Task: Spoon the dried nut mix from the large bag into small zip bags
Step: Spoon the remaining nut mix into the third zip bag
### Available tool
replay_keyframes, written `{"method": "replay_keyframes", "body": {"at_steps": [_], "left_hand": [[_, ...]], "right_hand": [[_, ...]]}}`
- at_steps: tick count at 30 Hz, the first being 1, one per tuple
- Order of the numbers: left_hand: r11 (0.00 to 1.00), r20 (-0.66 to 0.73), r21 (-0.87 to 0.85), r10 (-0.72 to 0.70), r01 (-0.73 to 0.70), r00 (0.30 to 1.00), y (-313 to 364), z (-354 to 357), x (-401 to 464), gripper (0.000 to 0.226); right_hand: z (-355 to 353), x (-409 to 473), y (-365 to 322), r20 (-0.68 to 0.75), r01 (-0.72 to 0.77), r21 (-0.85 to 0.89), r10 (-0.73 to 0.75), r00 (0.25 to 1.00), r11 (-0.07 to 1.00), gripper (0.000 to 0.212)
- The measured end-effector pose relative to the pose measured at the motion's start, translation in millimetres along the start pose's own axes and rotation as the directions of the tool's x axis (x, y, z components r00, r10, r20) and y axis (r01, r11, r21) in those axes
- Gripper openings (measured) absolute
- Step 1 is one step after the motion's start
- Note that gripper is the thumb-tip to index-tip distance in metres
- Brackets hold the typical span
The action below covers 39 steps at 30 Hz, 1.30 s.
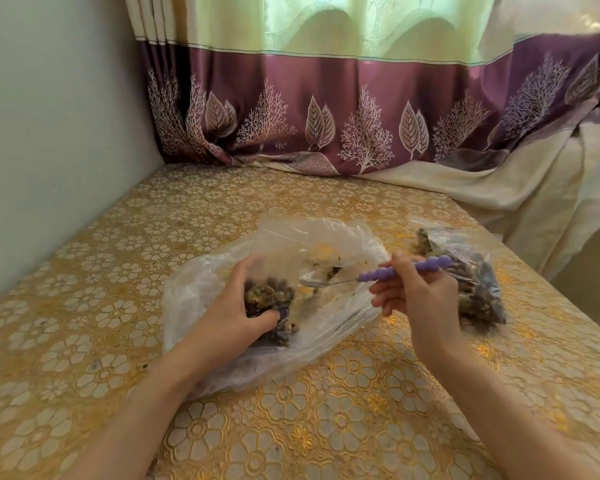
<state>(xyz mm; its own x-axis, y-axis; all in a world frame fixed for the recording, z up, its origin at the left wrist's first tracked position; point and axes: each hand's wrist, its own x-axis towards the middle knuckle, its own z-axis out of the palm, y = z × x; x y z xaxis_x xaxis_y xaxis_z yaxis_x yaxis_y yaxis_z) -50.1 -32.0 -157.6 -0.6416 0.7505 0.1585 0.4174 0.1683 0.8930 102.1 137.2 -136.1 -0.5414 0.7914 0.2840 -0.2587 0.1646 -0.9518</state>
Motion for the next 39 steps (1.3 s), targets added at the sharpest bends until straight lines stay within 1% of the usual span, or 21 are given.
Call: {"method": "replay_keyframes", "body": {"at_steps": [2, 5, 8, 12, 16, 20, 27, 30, 34, 37, 39], "left_hand": [[1.0, -0.003, 0.009, 0.0, 0.0, 1.0, 1, 0, 0, 0.069], [1.0, -0.007, 0.026, -0.008, 0.008, 1.0, 1, 0, -1, 0.07], [0.999, -0.013, 0.052, -0.014, 0.014, 1.0, 2, 1, -1, 0.07], [0.998, -0.006, 0.065, -0.023, 0.023, 1.0, 1, 0, -2, 0.069], [0.997, -0.006, 0.066, -0.026, 0.027, 1.0, -1, 0, -1, 0.07], [0.998, -0.006, 0.063, -0.02, 0.021, 1.0, -1, 0, -1, 0.07], [0.998, -0.007, 0.063, -0.021, 0.021, 1.0, 0, 1, -2, 0.07], [0.997, -0.005, 0.07, -0.017, 0.017, 1.0, 1, 1, -2, 0.069], [0.997, -0.011, 0.071, -0.016, 0.017, 1.0, 1, 1, -1, 0.069], [0.998, -0.007, 0.062, -0.016, 0.016, 1.0, 1, 2, -1, 0.069], [0.998, -0.011, 0.058, -0.017, 0.018, 1.0, 1, 2, -1, 0.069]], "right_hand": [[1, -2, 5, 0.043, -0.023, 0.001, 0.023, 0.999, 1.0, 0.046], [-2, -2, 11, 0.042, -0.071, 0.027, 0.07, 0.997, 0.997, 0.037], [-7, 1, 12, 0.01, -0.102, 0.041, 0.102, 0.995, 0.994, 0.046], [-11, 3, 12, -0.019, -0.122, 0.074, 0.124, 0.992, 0.99, 0.048], [-12, 4, 13, -0.039, -0.069, 0.023, 0.07, 0.997, 0.997, 0.046], [-14, 8, 16, -0.096, -0.04, 0.001, 0.04, 0.995, 0.999, 0.045], [-16, 18, 22, -0.191, -0.041, -0.081, 0.025, 0.981, 0.996, 0.041], [-14, 22, 24, -0.203, -0.05, -0.114, 0.026, 0.979, 0.992, 0.038], [-10, 23, 26, -0.222, -0.054, -0.114, 0.028, 0.975, 0.992, 0.033], [-9, 22, 27, -0.219, -0.05, -0.121, 0.023, 0.975, 0.991, 0.025], [-9, 22, 27, -0.195, -0.065, -0.097, 0.045, 0.98, 0.993, 0.019]]}}
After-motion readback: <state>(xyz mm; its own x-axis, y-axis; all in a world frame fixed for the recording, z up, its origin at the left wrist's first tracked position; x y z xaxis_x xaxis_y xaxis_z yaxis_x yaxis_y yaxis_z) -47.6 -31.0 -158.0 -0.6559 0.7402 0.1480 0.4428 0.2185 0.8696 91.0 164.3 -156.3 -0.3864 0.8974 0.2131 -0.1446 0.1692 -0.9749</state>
